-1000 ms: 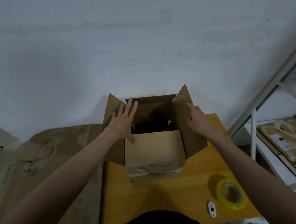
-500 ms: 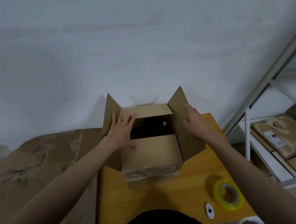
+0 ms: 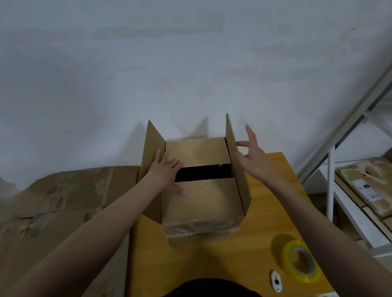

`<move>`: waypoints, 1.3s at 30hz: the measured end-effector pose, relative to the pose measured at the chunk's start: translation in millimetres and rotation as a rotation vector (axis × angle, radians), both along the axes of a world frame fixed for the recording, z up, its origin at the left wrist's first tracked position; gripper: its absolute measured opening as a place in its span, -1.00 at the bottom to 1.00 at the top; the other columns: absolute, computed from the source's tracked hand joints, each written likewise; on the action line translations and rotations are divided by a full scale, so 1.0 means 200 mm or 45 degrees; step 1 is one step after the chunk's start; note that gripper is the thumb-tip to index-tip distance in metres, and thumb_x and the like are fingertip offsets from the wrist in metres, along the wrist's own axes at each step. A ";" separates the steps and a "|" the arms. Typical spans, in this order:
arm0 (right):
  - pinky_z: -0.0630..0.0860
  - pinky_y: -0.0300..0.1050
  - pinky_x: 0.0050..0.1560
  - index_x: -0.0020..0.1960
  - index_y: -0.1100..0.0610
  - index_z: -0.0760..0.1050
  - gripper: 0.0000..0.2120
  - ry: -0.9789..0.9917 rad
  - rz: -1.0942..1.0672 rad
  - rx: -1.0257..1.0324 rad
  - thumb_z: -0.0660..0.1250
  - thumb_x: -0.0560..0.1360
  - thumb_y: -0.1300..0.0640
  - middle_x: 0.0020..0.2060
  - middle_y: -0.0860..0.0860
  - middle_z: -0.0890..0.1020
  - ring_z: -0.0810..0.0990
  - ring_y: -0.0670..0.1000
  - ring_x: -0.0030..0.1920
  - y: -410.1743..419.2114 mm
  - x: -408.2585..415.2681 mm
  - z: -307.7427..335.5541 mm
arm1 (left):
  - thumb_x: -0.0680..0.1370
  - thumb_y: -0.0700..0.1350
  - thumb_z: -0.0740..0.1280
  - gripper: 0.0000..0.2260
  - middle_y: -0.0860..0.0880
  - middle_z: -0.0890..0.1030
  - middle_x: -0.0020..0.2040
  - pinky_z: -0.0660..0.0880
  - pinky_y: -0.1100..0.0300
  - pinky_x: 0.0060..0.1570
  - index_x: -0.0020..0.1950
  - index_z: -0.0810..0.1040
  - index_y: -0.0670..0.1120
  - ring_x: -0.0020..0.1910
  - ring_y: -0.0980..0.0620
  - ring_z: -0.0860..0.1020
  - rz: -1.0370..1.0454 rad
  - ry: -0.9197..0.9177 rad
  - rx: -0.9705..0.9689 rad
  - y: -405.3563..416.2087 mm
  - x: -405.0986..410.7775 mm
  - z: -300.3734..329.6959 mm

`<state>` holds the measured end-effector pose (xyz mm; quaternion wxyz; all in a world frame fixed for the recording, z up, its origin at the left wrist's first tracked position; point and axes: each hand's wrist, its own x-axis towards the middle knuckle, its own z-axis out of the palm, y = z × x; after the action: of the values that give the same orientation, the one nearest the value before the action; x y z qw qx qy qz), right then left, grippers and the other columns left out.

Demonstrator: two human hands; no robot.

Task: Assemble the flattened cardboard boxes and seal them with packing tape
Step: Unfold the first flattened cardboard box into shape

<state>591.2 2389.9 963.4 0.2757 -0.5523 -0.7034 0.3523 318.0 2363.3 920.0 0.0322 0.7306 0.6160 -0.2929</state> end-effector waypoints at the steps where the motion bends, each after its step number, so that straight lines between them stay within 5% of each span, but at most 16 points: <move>1: 0.51 0.11 0.22 0.62 -0.07 -0.14 -0.31 0.045 0.036 -0.048 0.20 0.65 -0.05 0.40 -0.02 0.44 0.63 0.06 0.09 -0.01 -0.04 0.02 | 0.41 0.55 0.10 0.03 -0.06 -0.10 0.64 -0.31 -0.32 0.47 0.63 -0.21 -0.04 0.56 -0.26 -0.31 -0.003 -0.005 0.010 0.00 0.00 0.00; 4: 0.28 0.05 0.41 0.61 -0.06 0.04 -0.43 -0.041 0.213 -0.169 0.03 0.66 -0.20 0.53 0.02 0.31 0.34 0.12 0.47 -0.06 -0.16 -0.02 | 0.42 0.55 0.08 0.01 -0.05 -0.10 0.64 -0.30 -0.31 0.47 0.63 -0.19 -0.03 0.56 -0.25 -0.30 -0.012 -0.006 0.017 -0.01 -0.02 0.01; 10: 0.02 0.33 0.52 0.60 -0.11 0.07 -0.38 -0.714 0.428 -0.131 0.14 0.61 -0.25 0.62 -0.07 -0.01 -0.13 0.22 0.60 -0.02 -0.18 -0.38 | 0.41 0.56 0.07 0.00 -0.04 -0.05 0.64 -0.29 -0.31 0.47 0.64 -0.12 -0.02 0.57 -0.27 -0.26 -0.018 0.022 0.112 -0.03 -0.03 0.00; 14: 0.05 0.36 0.50 0.58 -0.17 0.08 -0.37 -0.661 0.389 -0.109 0.19 0.59 -0.26 0.62 -0.09 -0.08 0.02 0.29 0.57 -0.03 -0.17 -0.43 | 0.47 0.49 0.12 -0.02 -0.17 -0.15 0.63 -0.20 -0.36 0.48 0.63 -0.11 -0.12 0.55 -0.38 -0.23 0.086 0.161 0.450 -0.05 -0.03 0.10; 16: 0.16 0.24 0.50 0.59 -0.12 0.11 -0.37 -0.611 0.381 -0.096 0.22 0.59 -0.23 0.62 -0.06 -0.07 0.19 0.23 0.54 -0.03 -0.16 -0.44 | 0.51 0.41 0.17 -0.02 -0.22 -0.30 0.59 -0.10 -0.34 0.50 0.61 -0.25 -0.15 0.55 -0.41 -0.17 0.309 -0.026 0.597 -0.05 -0.04 0.15; 18: 0.28 0.16 0.46 0.59 -0.11 0.12 -0.36 -0.578 0.368 -0.088 0.24 0.59 -0.22 0.62 -0.08 -0.06 0.24 0.20 0.52 -0.03 -0.16 -0.44 | 0.59 0.27 0.21 -0.08 -0.19 -0.31 0.60 0.14 -0.24 0.49 0.58 -0.38 -0.11 0.56 -0.36 0.06 0.477 -0.507 0.571 -0.03 -0.05 0.20; 21: 0.29 0.16 0.45 0.59 -0.14 0.11 -0.34 -0.539 0.357 -0.105 0.24 0.57 -0.25 0.61 -0.13 -0.06 0.23 0.20 0.52 -0.02 -0.15 -0.47 | 0.67 0.17 0.08 -0.26 -0.13 -0.01 0.63 0.32 -0.16 0.41 0.54 -0.46 0.10 0.46 -0.23 0.36 0.420 -1.032 0.369 -0.01 0.01 0.20; 23: 0.28 0.19 0.45 0.59 -0.15 0.10 -0.34 -0.530 0.353 -0.111 0.23 0.57 -0.27 0.61 -0.13 -0.06 0.21 0.23 0.52 -0.02 -0.15 -0.48 | 0.69 0.18 -0.03 -0.39 -0.09 0.00 0.63 0.25 -0.14 0.46 0.59 -0.36 0.10 0.53 -0.18 0.25 0.278 -0.988 0.236 -0.01 0.04 0.12; 27: 0.16 0.14 0.50 0.60 -0.10 0.06 -0.35 -0.522 0.388 -0.055 0.19 0.61 -0.23 0.62 -0.09 -0.11 0.14 0.15 0.56 -0.03 -0.14 -0.49 | 0.67 0.24 -0.12 -0.40 0.07 -0.28 0.61 -0.03 -0.19 0.55 0.62 -0.25 0.06 0.60 -0.14 -0.21 0.220 -0.708 0.046 -0.04 0.08 -0.11; 31: 0.05 0.12 0.54 0.61 -0.11 0.01 -0.36 -0.512 0.414 -0.046 0.13 0.62 -0.24 0.61 -0.12 -0.18 0.05 0.06 0.59 -0.03 -0.13 -0.53 | 0.64 0.29 -0.10 -0.38 0.06 -0.24 0.62 -0.10 -0.19 0.51 0.62 -0.21 0.10 0.57 -0.27 -0.21 0.192 -0.554 0.198 -0.08 0.13 -0.20; 35: 0.16 0.26 0.49 0.59 -0.22 -0.04 -0.29 -0.557 0.375 -0.036 -0.03 0.52 -0.44 0.59 -0.21 -0.20 0.08 0.19 0.57 -0.02 -0.13 -0.59 | 0.63 0.31 -0.12 -0.36 0.01 -0.20 0.63 -0.10 -0.20 0.53 0.63 -0.20 0.06 0.58 -0.28 -0.17 0.175 -0.458 0.320 -0.11 0.13 -0.27; 39: 0.14 0.34 0.48 0.55 -0.24 0.02 -0.31 -0.621 0.335 -0.028 -0.08 0.48 -0.45 0.60 -0.18 -0.10 0.08 0.25 0.57 0.01 -0.16 -0.58 | 0.64 0.30 -0.07 -0.36 -0.03 -0.12 0.63 0.02 -0.21 0.51 0.63 -0.12 0.03 0.56 -0.30 -0.06 0.146 -0.449 0.329 -0.09 0.14 -0.23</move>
<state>559.4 2391.2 846.8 0.0442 -0.5276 -0.8108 0.2495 346.7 2345.1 874.8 0.0620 0.7325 0.6736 -0.0767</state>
